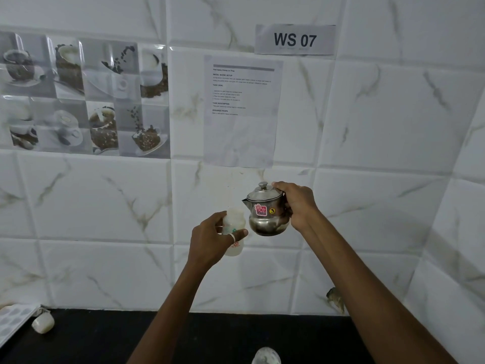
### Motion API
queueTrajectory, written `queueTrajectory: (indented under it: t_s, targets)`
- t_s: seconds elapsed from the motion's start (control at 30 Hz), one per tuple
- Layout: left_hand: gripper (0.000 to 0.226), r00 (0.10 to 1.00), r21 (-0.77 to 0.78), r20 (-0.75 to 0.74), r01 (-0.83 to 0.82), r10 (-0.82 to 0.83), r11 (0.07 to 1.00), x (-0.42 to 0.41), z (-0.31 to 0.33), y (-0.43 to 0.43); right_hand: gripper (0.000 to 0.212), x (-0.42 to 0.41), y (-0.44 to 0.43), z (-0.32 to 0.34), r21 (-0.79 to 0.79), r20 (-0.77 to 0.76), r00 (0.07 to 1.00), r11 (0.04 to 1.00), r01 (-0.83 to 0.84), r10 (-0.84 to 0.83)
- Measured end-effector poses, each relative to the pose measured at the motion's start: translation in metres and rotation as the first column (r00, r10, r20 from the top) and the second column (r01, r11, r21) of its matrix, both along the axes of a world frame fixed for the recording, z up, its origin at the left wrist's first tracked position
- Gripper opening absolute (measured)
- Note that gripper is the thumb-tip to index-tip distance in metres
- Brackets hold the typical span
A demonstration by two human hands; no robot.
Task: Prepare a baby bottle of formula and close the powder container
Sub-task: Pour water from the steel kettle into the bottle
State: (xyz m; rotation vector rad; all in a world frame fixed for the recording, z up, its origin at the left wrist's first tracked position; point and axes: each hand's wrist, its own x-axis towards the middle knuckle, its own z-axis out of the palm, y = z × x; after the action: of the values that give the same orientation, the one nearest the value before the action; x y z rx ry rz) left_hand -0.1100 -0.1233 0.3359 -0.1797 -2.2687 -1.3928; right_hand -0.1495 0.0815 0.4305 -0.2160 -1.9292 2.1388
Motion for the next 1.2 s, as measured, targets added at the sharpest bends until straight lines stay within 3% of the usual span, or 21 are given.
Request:
queueTrajectory:
  t_s: [0.67, 0.97, 1.2]
  targets:
    - [0.075, 0.999, -0.01, 0.01, 0.034, -0.034, 0.999, -0.005, -0.015, 0.015, 0.021, 0.009, 0.025, -0.038, -0.118, 0.012, 0.998, 0.991, 0.063, -0.062]
    - [0.072, 0.997, -0.005, 0.004, 0.078, -0.078, 0.997, -0.001, -0.045, 0.037, 0.02, 0.015, 0.057, -0.074, -0.111, 0.035, 0.992, 0.986, 0.125, -0.122]
    - [0.062, 0.988, 0.061, 0.08, 0.124, -0.128, 0.99, 0.011, -0.088, 0.058, 0.026, 0.023, 0.087, -0.126, -0.152, 0.062, 0.985, 0.974, 0.167, -0.159]
